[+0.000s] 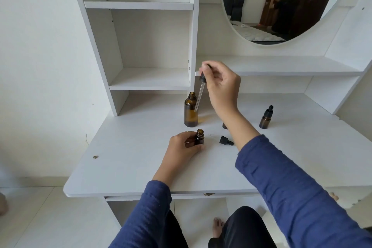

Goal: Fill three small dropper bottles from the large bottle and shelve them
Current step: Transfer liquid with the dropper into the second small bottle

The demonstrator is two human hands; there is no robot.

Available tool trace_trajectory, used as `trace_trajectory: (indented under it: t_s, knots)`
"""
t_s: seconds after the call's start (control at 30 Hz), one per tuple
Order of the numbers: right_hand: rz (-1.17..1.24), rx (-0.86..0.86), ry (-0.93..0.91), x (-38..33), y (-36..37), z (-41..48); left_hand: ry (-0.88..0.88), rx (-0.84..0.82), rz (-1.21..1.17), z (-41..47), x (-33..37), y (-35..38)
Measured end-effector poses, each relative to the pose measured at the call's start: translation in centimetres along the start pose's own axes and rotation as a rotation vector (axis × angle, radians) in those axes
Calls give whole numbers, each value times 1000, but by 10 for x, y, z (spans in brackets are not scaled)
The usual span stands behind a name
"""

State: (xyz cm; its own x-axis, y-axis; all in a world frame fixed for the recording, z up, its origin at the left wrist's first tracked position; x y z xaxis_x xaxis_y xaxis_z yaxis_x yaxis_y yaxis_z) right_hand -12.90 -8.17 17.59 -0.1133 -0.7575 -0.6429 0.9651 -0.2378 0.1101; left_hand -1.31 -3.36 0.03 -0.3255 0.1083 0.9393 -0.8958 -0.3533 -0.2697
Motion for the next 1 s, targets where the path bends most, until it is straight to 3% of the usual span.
trace_trajectory:
  t_s: [0.33, 0.57, 0.8, 1.0]
  knots:
    - [-3, 109, -87, 1, 18, 23, 0, -7, 10, 0, 0, 0]
    - [-22, 32, -55, 22, 30, 20, -3, -15, 8, 2, -2, 0]
    - [-50, -148, 128, 65, 47, -9, -13, -20, -9, 3, -4, 2]
    - [-122, -175, 162, 77, 46, -20, -16, -13, -4, 4, -6, 1]
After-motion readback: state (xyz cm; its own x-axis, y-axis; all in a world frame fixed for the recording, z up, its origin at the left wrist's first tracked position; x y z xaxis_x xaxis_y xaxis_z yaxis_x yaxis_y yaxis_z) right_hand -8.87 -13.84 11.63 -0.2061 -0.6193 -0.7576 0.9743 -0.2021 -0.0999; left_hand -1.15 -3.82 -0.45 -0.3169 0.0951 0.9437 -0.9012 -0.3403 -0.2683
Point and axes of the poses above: each hand's wrist, its own z-axis towards the middle knuckle, its own y-axis out of the palm, x = y × z, the point moved 9 cm from there along z, towards the middle knuckle, and after that the axes turned 9 degrees about x, right-handed, at the moved point
